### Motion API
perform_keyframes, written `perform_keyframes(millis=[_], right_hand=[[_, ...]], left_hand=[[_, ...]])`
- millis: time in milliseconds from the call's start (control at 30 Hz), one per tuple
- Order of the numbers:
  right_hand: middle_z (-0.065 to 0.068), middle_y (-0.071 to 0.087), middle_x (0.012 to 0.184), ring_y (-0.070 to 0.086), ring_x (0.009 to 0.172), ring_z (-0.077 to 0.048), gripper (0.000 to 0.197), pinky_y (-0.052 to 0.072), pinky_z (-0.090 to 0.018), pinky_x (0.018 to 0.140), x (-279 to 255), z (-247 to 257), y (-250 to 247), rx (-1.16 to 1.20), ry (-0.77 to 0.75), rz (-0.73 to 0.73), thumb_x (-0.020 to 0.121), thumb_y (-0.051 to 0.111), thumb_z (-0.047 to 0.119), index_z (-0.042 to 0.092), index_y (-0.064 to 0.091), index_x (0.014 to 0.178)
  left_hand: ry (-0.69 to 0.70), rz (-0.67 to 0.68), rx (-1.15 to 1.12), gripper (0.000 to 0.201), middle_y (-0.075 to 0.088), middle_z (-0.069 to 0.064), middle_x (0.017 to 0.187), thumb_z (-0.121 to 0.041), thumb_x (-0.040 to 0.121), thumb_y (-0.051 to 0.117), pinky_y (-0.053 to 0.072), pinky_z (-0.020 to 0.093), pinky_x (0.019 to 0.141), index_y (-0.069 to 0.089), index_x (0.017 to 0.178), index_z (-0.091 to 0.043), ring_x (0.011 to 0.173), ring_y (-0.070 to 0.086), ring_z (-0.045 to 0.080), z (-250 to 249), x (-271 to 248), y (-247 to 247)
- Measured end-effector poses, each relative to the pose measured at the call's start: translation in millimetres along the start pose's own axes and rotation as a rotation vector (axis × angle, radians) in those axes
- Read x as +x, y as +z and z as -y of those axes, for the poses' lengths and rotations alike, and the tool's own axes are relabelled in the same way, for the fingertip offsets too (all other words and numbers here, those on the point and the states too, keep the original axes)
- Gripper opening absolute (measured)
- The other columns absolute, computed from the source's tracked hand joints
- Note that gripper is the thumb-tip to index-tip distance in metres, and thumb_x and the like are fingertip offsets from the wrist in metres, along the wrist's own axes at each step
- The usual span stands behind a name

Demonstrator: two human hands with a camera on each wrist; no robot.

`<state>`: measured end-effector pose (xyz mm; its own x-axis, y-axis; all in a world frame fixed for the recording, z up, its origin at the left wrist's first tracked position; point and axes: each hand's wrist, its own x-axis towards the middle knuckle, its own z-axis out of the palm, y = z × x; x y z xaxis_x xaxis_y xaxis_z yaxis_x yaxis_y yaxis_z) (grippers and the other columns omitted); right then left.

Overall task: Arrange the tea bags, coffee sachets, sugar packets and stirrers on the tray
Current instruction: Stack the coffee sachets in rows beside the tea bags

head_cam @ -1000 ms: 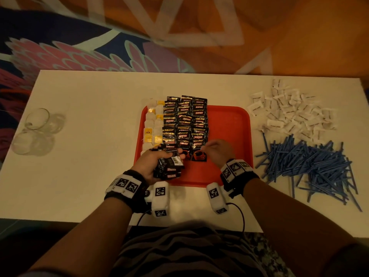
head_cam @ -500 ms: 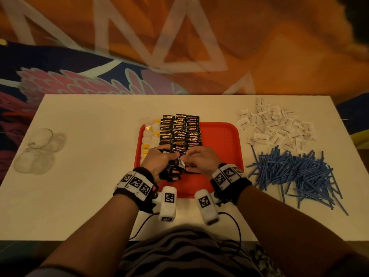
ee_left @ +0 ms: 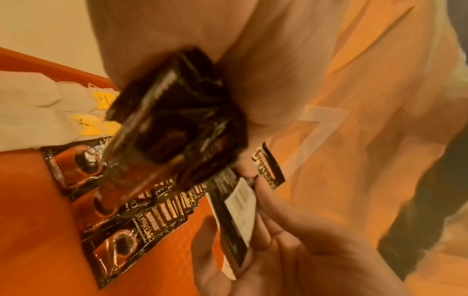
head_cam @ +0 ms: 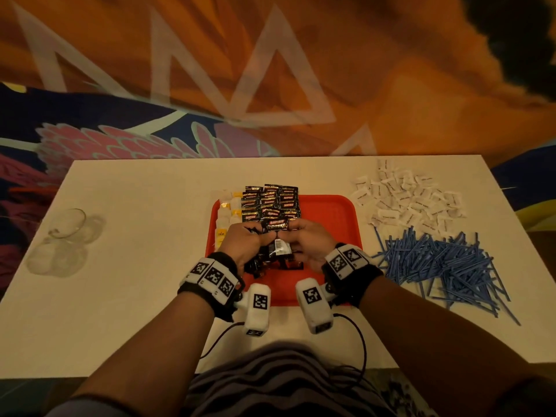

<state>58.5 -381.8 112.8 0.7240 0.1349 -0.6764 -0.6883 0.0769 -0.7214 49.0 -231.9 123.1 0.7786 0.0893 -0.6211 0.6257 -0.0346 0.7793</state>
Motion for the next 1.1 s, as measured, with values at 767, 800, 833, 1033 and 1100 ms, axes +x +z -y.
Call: perform_keyframes(millis=[767, 800, 833, 1033, 1100], right_hand=[[0.006, 0.054, 0.101, 0.057, 0.079, -0.009, 0.026, 0.042, -0.013, 0.066, -17, -16, 8, -0.692, -0.654, -0.230, 0.076, 0.081, 0.031, 0.022, 0.062, 0.092], [0.005, 0.059, 0.097, 0.061, 0.071, -0.011, 0.027, 0.046, -0.018, 0.059, -18, -14, 7, -0.632, -0.568, -0.200, 0.079, 0.079, 0.029, 0.022, 0.061, 0.097], [0.003, 0.064, 0.094, 0.064, 0.067, -0.013, 0.025, 0.049, -0.021, 0.055, -19, -12, 7, -0.570, -0.491, -0.144, 0.081, 0.078, 0.026, 0.023, 0.062, 0.099], [0.001, 0.068, 0.070, 0.064, 0.054, -0.003, 0.019, 0.047, -0.019, 0.050, -17, -17, 17, -0.522, -0.441, -0.059, 0.082, 0.077, 0.013, 0.027, 0.067, 0.074], [-0.001, 0.070, 0.077, 0.066, 0.061, -0.005, 0.017, 0.052, -0.021, 0.057, -15, -22, 21, -0.564, -0.440, -0.057, 0.080, 0.079, 0.014, 0.026, 0.067, 0.076]], left_hand=[[0.243, -0.096, -0.053, 0.016, 0.076, 0.005, 0.091, -0.010, 0.090, 0.071, 0.056, 0.053, 0.092, 0.077, 0.081, -0.022, 0.093, 0.072, 0.029, -1, -12, -20], [0.246, -0.071, -0.033, 0.014, 0.076, 0.005, 0.093, -0.011, 0.090, 0.071, 0.055, 0.054, 0.093, 0.078, 0.082, -0.022, 0.095, 0.071, 0.030, 0, -12, -22], [0.235, -0.050, -0.028, 0.011, 0.076, 0.007, 0.095, -0.014, 0.090, 0.072, 0.054, 0.055, 0.094, 0.078, 0.084, -0.021, 0.097, 0.071, 0.032, 1, -12, -24], [-0.035, 0.004, -0.221, 0.033, 0.076, 0.014, 0.101, -0.040, 0.093, 0.068, 0.057, 0.048, 0.088, 0.072, 0.107, -0.011, 0.097, 0.072, 0.034, 7, -12, -30], [-0.071, 0.008, -0.211, 0.041, 0.075, 0.013, 0.106, -0.042, 0.090, 0.070, 0.057, 0.043, 0.086, 0.068, 0.119, -0.013, 0.098, 0.071, 0.031, 13, -9, -33]])
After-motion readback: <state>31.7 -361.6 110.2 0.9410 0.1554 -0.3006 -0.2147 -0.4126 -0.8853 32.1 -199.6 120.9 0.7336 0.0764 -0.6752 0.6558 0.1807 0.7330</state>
